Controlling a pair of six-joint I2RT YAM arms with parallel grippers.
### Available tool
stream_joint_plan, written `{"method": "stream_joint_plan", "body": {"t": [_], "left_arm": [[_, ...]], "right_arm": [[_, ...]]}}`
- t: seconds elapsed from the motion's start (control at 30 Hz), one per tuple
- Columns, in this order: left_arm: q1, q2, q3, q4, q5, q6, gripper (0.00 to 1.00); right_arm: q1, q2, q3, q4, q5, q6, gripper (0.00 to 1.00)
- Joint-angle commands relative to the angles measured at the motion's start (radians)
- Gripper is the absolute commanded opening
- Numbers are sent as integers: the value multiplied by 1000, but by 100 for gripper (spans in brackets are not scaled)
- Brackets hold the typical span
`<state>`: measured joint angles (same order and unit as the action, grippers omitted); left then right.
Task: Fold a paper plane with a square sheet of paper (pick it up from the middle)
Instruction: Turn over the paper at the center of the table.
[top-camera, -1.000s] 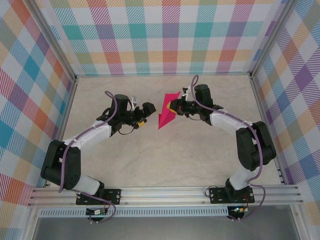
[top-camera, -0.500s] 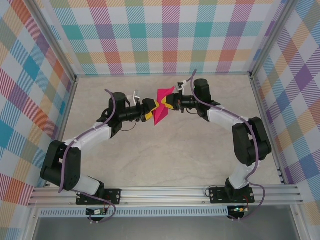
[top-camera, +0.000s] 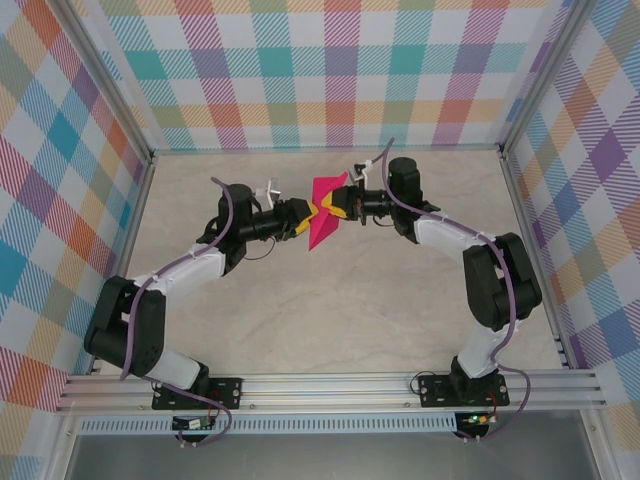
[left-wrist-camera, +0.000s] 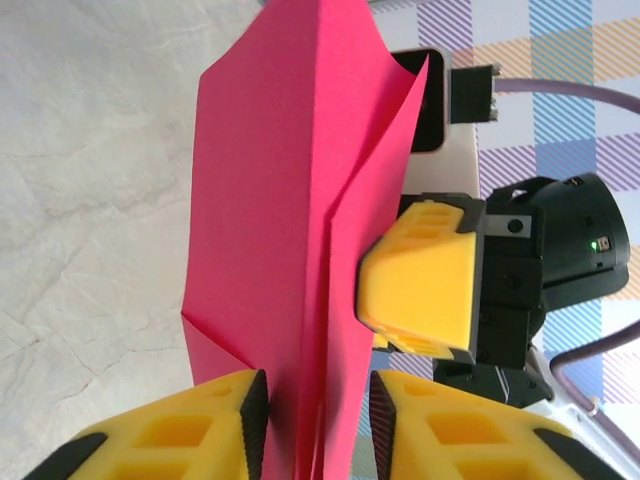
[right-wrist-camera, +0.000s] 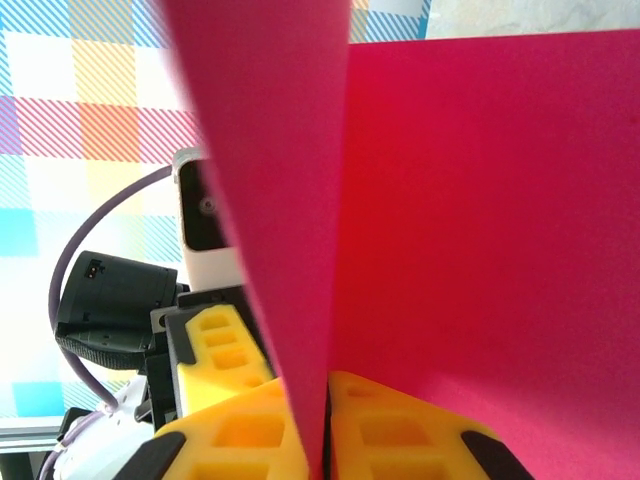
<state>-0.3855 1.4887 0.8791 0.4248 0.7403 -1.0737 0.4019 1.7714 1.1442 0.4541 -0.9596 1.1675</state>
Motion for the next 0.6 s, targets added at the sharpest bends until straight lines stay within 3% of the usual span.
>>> {"method": "stream_joint_plan", "body": {"t": [0.0,0.33,0.43,0.57], "left_arm": [[-9,8,-2,46,13,1,27],[-9,5,0,23,2,23,6],[-9,-5,11,-43,-12,70,3],[-8,-38,65,-310,-92,256,3]], "right_arm": [[3,10,-14,16,-25,-12,15],[1,-21,5,-127,9,-91,28],[-7,-71,17,-285,83,-187,37],[-15,-155,52,-578,283,-363,51]]}}
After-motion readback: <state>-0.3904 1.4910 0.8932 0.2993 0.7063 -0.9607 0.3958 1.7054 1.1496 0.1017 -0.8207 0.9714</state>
